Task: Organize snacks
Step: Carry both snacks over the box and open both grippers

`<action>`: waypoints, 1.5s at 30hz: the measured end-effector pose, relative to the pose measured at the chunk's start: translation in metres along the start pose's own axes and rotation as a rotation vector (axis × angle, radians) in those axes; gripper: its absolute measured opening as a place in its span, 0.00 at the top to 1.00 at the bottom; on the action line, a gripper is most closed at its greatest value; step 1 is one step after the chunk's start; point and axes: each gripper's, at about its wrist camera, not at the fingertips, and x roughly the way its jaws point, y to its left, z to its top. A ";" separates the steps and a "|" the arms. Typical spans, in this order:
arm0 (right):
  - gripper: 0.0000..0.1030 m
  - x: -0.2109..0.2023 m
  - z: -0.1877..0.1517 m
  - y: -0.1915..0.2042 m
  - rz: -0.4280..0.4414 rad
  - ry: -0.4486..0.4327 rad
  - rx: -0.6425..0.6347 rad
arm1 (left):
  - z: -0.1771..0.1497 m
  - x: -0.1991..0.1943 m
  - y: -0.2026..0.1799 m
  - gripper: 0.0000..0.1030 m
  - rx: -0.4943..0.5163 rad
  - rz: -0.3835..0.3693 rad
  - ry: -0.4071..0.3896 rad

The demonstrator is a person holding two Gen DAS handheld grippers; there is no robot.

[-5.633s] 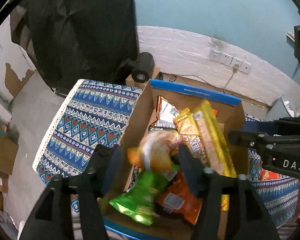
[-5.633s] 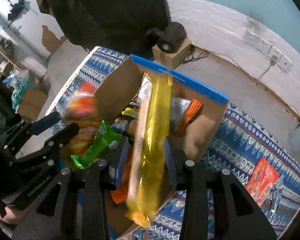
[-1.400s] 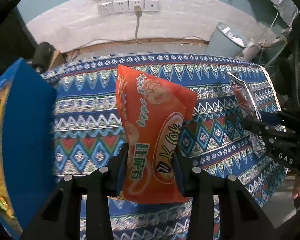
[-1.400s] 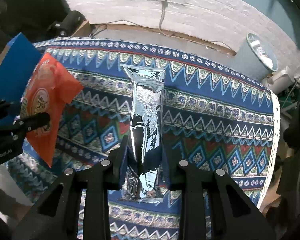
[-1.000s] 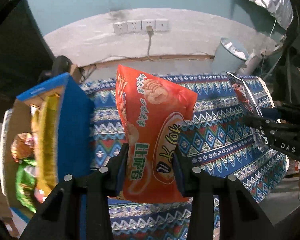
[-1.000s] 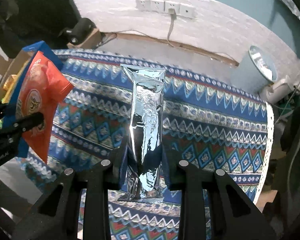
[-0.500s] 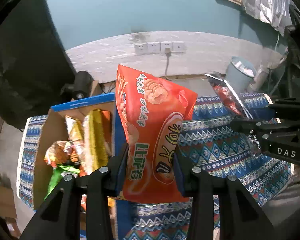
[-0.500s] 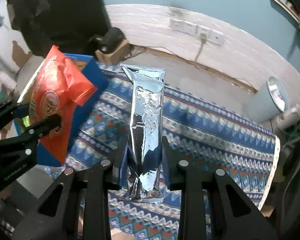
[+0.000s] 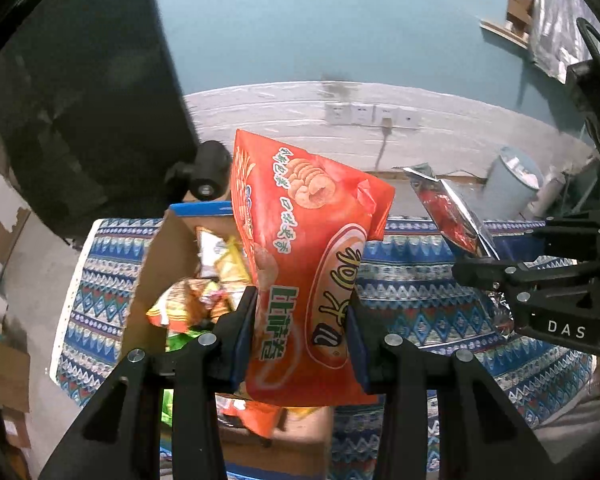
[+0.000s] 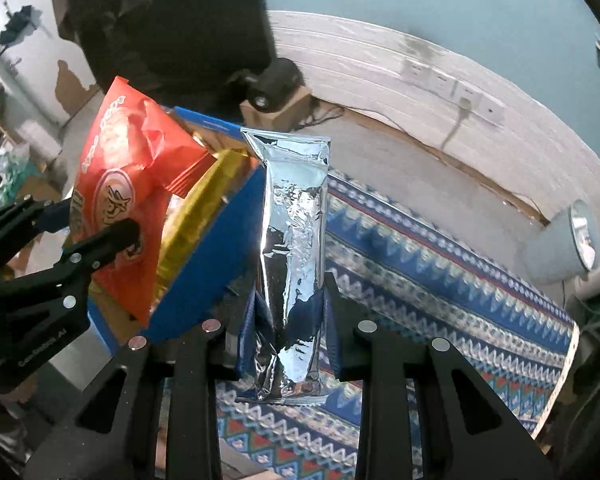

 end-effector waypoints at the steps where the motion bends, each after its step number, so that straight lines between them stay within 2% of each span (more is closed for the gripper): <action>1: 0.73 0.003 0.004 0.006 0.005 0.003 -0.006 | 0.000 0.001 0.006 0.60 -0.010 0.004 0.001; 9: 0.73 0.031 0.033 0.037 0.037 0.034 -0.033 | -0.004 0.006 0.044 0.60 -0.060 0.059 0.007; 15: 0.73 0.051 0.054 0.065 0.065 0.052 -0.057 | -0.010 0.019 0.073 0.60 -0.113 0.089 0.044; 26: 0.72 0.076 0.074 0.095 0.128 0.084 -0.059 | -0.021 0.032 0.111 0.58 -0.210 0.102 0.095; 28: 0.72 0.076 0.076 0.097 0.143 0.081 -0.057 | -0.022 0.031 0.112 0.52 -0.205 0.106 0.093; 29: 0.71 0.075 0.077 0.098 0.139 0.079 -0.061 | -0.022 0.030 0.111 0.45 -0.198 0.114 0.093; 31: 0.71 0.073 0.079 0.100 0.133 0.074 -0.062 | -0.022 0.026 0.110 0.37 -0.188 0.129 0.083; 35: 0.71 0.065 0.076 0.097 0.122 0.066 -0.051 | -0.022 0.014 0.109 0.33 -0.184 0.137 0.055; 38: 0.55 0.056 0.071 0.091 0.111 0.052 -0.038 | -0.021 0.002 0.109 0.26 -0.196 0.124 0.033; 45: 0.36 0.027 0.054 0.077 0.072 0.004 -0.022 | -0.016 -0.034 0.097 0.21 -0.183 0.114 -0.051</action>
